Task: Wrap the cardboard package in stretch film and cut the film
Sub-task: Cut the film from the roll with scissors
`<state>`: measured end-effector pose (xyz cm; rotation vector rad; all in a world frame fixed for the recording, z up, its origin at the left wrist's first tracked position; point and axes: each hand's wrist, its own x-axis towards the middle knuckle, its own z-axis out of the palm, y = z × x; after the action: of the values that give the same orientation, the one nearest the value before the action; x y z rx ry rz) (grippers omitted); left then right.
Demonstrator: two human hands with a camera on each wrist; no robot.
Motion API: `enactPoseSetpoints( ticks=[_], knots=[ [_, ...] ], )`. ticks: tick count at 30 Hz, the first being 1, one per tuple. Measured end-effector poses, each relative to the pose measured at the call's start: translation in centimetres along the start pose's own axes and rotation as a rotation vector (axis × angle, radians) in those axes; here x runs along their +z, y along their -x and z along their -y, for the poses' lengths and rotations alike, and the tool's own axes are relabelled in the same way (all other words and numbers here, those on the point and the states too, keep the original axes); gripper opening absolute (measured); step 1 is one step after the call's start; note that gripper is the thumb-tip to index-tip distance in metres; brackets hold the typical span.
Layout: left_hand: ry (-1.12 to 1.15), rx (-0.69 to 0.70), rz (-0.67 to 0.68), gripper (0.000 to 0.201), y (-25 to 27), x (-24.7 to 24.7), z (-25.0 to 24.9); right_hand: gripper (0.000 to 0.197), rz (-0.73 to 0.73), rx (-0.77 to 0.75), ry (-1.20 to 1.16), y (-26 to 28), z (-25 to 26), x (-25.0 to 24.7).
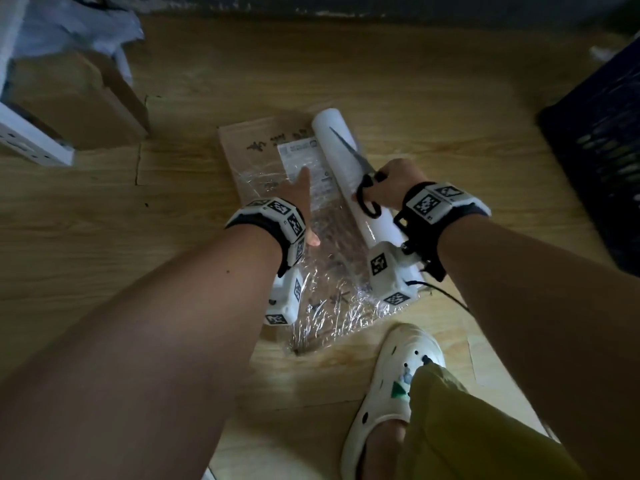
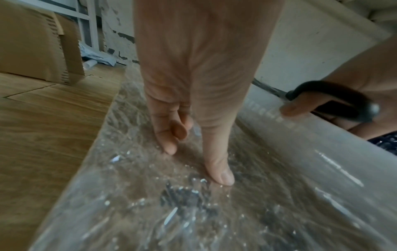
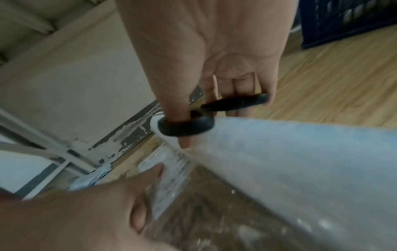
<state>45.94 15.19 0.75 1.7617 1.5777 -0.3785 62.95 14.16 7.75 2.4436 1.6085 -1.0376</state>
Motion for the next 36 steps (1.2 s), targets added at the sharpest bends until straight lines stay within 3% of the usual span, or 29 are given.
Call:
enactPoseSetpoints(
  ticks=[3, 6, 12, 16, 25, 29, 31, 33, 36],
  knots=[
    [-0.063, 0.014, 0.024, 0.141, 0.4, -0.4, -0.3, 0.053, -0.066, 0.009, -0.01, 0.8, 1.0, 2.0],
    [-0.097, 0.013, 0.014, 0.144, 0.5, -0.2, -0.2, 0.048, -0.126, 0.053, -0.078, 1.1, 1.1, 2.8],
    [-0.111, -0.026, 0.052, 0.137, 1.8, -1.2, -0.4, 0.051, -0.269, 0.154, -0.108, -0.6, -1.8, -1.1],
    [-0.15, -0.055, 0.072, 0.137, 2.4, -1.2, 0.0, 0.051, -0.188, 0.184, -0.151, -1.1, -3.2, 0.0],
    [-0.201, -0.129, 0.118, 0.141, 3.3, -2.2, 2.6, 0.041, 0.1, 0.07, -0.297, -1.7, -3.3, 1.3],
    [-0.197, -0.124, 0.134, 0.139, 3.7, -2.8, 3.1, 0.042, 0.061, 0.09, -0.313, -2.2, -3.2, 1.0],
    [-0.212, -0.12, 0.146, 0.137, 3.7, -2.9, 3.2, 0.048, -0.043, 0.122, -0.263, -2.3, -4.2, 0.3],
    [-0.235, -0.133, 0.134, 0.139, 3.5, -2.8, 3.2, 0.041, -0.174, 0.156, -0.225, -2.3, -5.5, -0.1],
    [-0.281, -0.168, 0.122, 0.143, 3.1, -2.6, 3.2, 0.039, -0.137, 0.177, -0.195, -2.4, -6.7, 0.7]
  ],
)
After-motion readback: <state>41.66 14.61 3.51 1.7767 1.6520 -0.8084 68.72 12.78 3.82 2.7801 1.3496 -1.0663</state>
